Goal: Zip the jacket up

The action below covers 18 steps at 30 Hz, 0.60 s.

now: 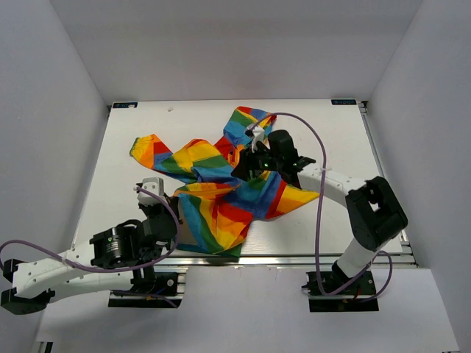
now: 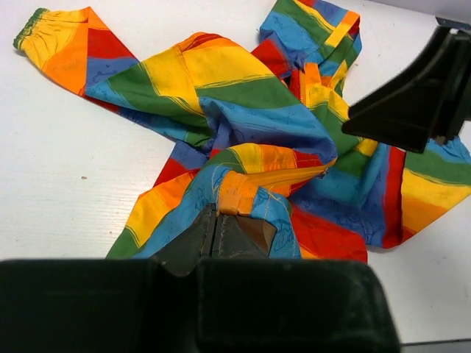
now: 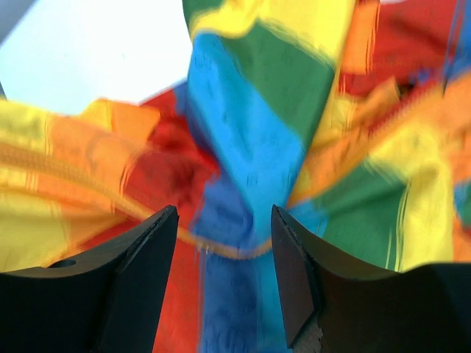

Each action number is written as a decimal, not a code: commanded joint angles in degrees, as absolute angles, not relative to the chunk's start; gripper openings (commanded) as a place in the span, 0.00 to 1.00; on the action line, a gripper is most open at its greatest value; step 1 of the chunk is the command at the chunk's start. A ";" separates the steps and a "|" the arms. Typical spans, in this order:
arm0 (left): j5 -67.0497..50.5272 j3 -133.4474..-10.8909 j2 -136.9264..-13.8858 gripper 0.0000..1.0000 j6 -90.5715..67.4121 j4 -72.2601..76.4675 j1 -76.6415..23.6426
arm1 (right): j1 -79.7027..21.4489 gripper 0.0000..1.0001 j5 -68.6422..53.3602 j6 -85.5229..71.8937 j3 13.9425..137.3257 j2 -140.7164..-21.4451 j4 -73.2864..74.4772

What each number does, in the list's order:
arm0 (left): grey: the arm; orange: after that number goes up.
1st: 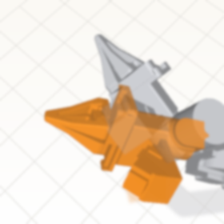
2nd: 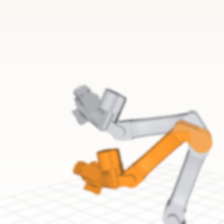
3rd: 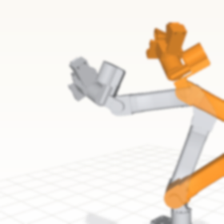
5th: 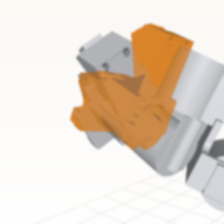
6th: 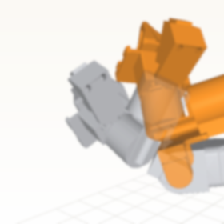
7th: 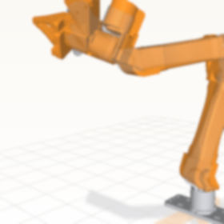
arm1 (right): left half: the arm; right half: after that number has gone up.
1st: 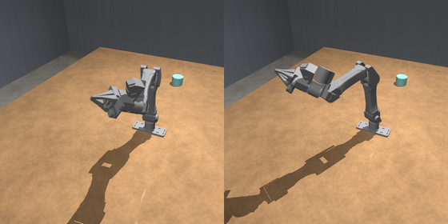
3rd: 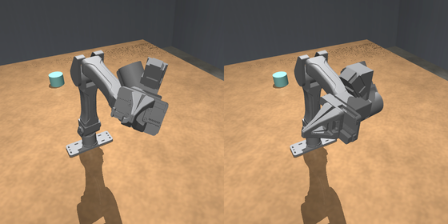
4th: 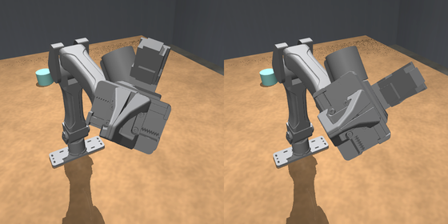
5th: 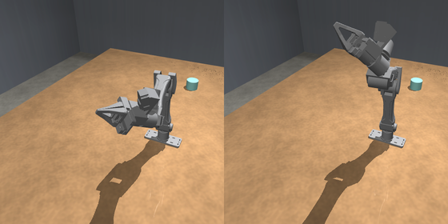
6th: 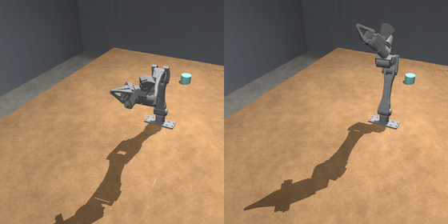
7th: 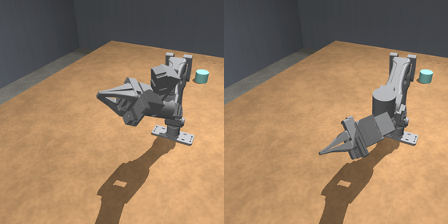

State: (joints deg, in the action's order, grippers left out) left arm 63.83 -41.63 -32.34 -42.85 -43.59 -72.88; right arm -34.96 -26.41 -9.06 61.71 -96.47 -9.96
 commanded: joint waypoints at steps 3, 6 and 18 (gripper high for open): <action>63.11 -43.68 -33.22 0.00 -40.08 -40.70 -72.95 | -35.86 0.60 -21.72 -8.87 54.33 -89.04 -11.42; 62.93 -43.51 -32.70 0.00 -39.46 -40.08 -72.95 | -37.79 0.60 -16.19 -7.13 51.07 -86.22 -9.24; 61.00 -43.24 -28.13 0.00 -38.76 -39.73 -72.95 | -41.39 0.58 -16.52 -2.55 55.27 -93.42 -7.82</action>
